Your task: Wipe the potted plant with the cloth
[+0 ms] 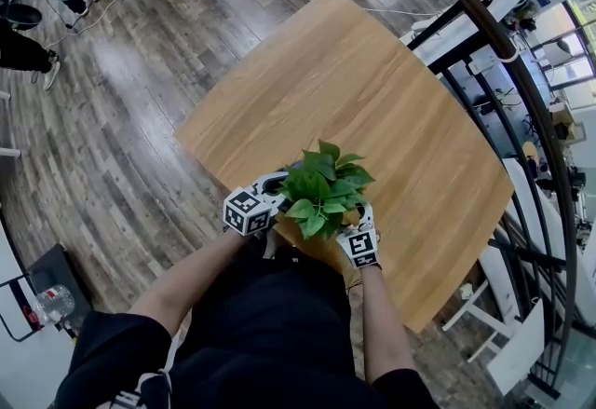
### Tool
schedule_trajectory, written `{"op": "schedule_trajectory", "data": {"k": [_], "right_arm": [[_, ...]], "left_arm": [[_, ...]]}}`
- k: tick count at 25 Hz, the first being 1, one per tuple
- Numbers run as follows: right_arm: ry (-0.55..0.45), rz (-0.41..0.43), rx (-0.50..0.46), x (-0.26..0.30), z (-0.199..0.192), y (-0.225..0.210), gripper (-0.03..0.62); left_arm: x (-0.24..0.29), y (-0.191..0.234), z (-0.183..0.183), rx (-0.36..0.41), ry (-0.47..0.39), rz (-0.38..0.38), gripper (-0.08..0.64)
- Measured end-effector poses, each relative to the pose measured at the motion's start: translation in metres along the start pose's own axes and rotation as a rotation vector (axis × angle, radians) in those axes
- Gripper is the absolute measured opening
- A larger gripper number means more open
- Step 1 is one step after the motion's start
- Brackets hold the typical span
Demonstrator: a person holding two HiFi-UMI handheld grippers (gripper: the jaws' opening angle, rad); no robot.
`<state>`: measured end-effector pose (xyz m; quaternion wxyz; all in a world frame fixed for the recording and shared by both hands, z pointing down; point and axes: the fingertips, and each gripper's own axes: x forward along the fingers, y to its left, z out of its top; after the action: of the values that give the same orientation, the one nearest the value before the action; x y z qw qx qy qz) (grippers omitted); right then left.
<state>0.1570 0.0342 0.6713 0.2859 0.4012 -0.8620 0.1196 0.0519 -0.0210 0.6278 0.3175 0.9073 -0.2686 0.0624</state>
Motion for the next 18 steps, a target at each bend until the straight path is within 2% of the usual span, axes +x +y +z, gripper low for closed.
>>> {"op": "schedule_trajectory", "data": {"k": [3, 5, 13, 18], "right_arm": [[0.029, 0.097, -0.124, 0.009, 0.008, 0.010, 0.305], [0.037, 0.126, -0.161, 0.011, 0.013, 0.014, 0.307], [0.017, 0.107, -0.084, 0.014, 0.014, 0.015, 0.305], [0.017, 0.089, -0.053, 0.013, 0.010, 0.014, 0.305]], "left_arm": [[0.003, -0.002, 0.002, -0.014, 0.013, -0.002, 0.071], [0.006, -0.001, 0.001, -0.020, 0.016, 0.002, 0.071], [0.007, -0.003, -0.001, -0.019, 0.007, -0.029, 0.071], [-0.005, -0.023, -0.008, -0.094, 0.026, -0.075, 0.071]]}}
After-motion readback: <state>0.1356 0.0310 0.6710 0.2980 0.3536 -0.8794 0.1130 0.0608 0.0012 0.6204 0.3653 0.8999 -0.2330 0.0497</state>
